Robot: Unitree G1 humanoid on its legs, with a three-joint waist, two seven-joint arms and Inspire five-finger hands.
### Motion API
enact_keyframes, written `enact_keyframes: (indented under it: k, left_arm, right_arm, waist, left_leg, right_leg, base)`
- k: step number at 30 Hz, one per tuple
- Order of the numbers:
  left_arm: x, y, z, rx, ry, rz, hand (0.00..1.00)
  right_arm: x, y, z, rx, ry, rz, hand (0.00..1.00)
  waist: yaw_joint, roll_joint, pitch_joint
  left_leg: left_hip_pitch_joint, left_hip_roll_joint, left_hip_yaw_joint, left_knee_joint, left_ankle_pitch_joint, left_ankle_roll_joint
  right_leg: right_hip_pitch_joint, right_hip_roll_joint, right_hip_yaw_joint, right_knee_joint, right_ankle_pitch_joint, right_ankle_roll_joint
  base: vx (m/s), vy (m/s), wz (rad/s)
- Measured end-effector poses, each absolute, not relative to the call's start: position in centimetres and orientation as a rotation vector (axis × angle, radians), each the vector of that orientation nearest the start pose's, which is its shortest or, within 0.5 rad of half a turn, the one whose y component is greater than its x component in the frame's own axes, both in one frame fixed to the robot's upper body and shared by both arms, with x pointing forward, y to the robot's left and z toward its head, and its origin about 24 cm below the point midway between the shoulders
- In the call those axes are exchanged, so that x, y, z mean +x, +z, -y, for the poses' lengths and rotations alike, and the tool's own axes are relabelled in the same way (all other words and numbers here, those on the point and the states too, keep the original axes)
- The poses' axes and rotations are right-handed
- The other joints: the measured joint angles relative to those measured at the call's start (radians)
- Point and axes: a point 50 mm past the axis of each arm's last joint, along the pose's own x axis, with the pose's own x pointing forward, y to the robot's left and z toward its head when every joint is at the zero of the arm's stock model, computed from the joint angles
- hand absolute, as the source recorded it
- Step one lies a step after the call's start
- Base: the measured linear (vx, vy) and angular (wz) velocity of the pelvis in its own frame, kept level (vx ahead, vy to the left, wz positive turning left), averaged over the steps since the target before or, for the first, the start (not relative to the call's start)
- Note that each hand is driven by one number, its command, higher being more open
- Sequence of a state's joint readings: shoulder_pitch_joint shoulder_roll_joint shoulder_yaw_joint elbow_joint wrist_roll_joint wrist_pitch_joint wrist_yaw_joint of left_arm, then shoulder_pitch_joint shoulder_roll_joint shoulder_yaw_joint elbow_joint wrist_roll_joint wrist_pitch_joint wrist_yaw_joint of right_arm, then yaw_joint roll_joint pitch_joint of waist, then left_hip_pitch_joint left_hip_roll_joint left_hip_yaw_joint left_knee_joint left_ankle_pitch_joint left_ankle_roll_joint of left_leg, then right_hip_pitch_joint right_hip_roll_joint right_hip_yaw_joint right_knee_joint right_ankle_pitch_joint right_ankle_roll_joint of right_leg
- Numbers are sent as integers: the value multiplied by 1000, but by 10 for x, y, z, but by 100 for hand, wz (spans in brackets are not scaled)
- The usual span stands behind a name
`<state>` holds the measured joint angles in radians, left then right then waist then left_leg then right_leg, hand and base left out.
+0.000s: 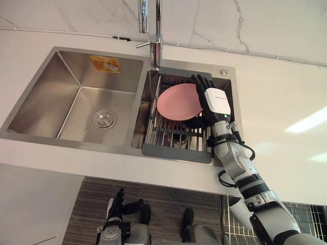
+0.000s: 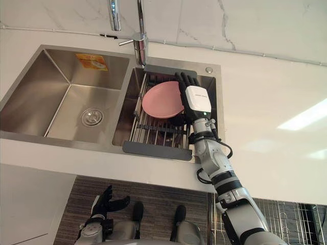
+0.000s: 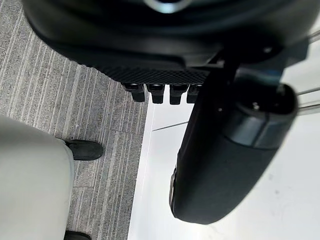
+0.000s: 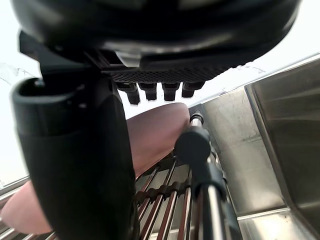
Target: Walk over to the sink, pick up the cup, carry it to the dishwasher, place the cup inside the dishwasher, then close the dishwasher door
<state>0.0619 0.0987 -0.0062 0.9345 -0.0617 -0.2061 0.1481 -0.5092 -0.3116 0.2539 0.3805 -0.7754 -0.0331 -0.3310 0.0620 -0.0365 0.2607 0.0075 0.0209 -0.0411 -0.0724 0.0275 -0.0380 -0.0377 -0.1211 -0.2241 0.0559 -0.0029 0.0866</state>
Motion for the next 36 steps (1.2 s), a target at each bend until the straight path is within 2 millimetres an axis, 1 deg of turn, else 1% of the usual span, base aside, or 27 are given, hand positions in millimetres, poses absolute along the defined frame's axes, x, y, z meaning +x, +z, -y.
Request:
enact_keyframes:
  k: [1,4,7,11,20,24,27,29,33,36]
  left_arm:
    - [141,-135,-195,97,220,-782,100]
    - [141,-135,-195,92,223,-782,100]
    - [142,-135,-195,82,229,-778,100]
    - [144,-134,-195,81,228,-770,100]
    - [144,-134,-195,82,227,-775,100]
    - [143,-135,-195,82,226,-786,100]
    - [142,-136,-195,83,227,-798,100]
    - [141,-136,-197,89,230,-806,100]
    - [138,-137,-199,93,230,-819,100]
    - [134,-140,-201,96,228,-841,100]
  right_arm:
    - [340,109,143,-1136,-77,400,0]
    - [345,120,147,-1170,-83,429,0]
    - [349,123,143,-1160,-64,428,0]
    - [353,135,144,-1165,-74,469,0]
    - [352,132,142,-1136,-38,446,0]
    - [336,128,142,-1113,-17,463,0]
    - [325,129,138,-1090,-2,503,0]
    - [316,132,134,-1068,9,547,0]
    - [293,145,123,-1011,41,679,0]
    - [282,152,122,-996,45,730,0]
  waist:
    - [0,0,0]
    - [-1,1,3]
    - [0,4,10]
    - [2,5,23]
    - [-1,1,26]
    - [-8,-3,27]
    - [-20,-3,27]
    - [-25,-6,25]
    - [-34,-14,20]
    - [-47,-17,8]
  left_leg:
    - [0,0,0,0,0,0]
    - [0,0,0,0,0,0]
    - [0,1,0,0,0,0]
    - [0,1,0,0,0,0]
    - [23,5,10,4,-1,-1]
    - [43,5,17,4,-3,-3]
    - [54,6,23,4,-4,-4]
    - [65,8,26,4,-5,-4]
    - [84,13,51,3,-6,-3]
    - [100,18,66,-11,-11,1]
  right_leg:
    - [0,0,0,0,0,0]
    - [0,1,0,0,0,0]
    - [0,2,0,0,0,0]
    - [0,5,0,0,0,0]
    - [21,2,2,0,0,0]
    - [39,2,6,0,0,0]
    - [47,3,10,0,0,0]
    - [58,5,12,0,0,0]
    - [65,12,34,-1,1,-2]
    - [74,19,48,-9,5,-7]
  base:
    - [0,0,0]
    - [0,0,0]
    - [0,0,0]
    - [0,0,0]
    - [0,0,-1]
    - [-8,1,-2]
    - [-32,-3,-4]
    - [-20,-5,-3]
    - [-43,-10,-14]
    - [-46,-11,-14]
